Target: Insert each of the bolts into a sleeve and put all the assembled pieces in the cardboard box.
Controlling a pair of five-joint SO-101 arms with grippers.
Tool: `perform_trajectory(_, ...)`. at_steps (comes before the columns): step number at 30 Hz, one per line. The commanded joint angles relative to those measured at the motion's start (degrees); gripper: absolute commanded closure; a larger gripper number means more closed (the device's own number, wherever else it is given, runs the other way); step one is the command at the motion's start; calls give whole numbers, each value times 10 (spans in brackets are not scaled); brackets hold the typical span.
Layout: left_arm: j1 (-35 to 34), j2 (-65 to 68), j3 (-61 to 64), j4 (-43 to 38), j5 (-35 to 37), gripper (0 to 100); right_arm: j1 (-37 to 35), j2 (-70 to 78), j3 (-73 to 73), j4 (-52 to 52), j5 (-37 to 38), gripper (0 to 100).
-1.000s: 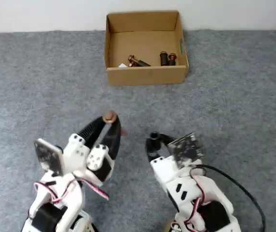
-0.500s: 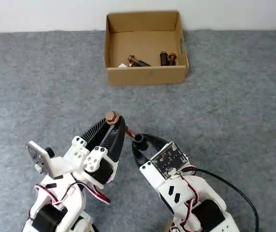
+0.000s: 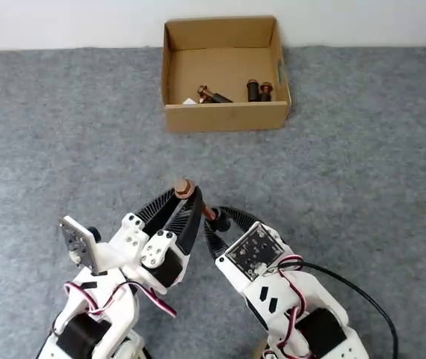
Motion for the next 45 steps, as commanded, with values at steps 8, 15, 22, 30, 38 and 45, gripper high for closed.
perform_trajectory(8,4,3,27,-24,-10,995,-3,-6,-20,-15,6,990)
perform_trajectory(15,4,4,44,-63,-10,995,-3,-6,-20,-15,6,990)
perform_trajectory(22,4,1,33,-74,-10,995,-3,-6,-20,-15,7,990)
perform_trajectory(30,4,4,26,-95,-9,995,-3,-6,-20,-15,7,990)
perform_trajectory(38,3,3,22,-105,-9,995,-3,-6,-20,-15,7,990)
perform_trajectory(45,2,4,14,-123,-8,995,-3,-6,-20,-13,7,990)
